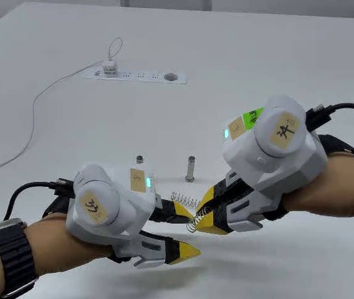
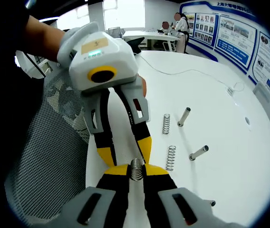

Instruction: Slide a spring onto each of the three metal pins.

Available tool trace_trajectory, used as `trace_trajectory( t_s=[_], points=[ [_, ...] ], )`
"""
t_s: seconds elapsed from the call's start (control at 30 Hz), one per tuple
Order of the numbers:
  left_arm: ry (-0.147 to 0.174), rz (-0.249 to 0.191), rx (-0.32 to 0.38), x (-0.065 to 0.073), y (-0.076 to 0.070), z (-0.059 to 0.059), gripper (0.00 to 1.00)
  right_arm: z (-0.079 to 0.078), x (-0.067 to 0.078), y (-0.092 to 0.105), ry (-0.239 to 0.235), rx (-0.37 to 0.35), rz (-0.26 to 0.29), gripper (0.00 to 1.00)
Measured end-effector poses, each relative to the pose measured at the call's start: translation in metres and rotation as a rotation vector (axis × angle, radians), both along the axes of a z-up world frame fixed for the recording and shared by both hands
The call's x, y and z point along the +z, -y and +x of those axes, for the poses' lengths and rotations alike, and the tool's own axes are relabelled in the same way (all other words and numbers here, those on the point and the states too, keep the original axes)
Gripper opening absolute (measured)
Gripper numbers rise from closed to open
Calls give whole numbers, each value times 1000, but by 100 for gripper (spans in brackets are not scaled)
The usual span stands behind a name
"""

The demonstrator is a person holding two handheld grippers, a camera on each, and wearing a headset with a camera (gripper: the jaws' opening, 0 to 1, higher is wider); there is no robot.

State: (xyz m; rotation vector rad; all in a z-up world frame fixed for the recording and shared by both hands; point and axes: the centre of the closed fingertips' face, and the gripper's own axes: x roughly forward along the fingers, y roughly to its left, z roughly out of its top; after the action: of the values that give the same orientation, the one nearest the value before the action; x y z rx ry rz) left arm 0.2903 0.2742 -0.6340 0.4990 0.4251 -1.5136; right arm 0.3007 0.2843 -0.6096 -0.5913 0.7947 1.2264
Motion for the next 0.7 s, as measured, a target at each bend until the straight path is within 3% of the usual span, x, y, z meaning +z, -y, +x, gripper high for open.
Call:
trace_trajectory(
  t_s=[0.33,0.7],
  points=[
    [-16,-8,19,3,-9,0,46,7,5,16,2,-31,-24,12],
    [-16,-33,115,13,-38,17,55,15,13,41,5,-78,-47,12]
  ],
)
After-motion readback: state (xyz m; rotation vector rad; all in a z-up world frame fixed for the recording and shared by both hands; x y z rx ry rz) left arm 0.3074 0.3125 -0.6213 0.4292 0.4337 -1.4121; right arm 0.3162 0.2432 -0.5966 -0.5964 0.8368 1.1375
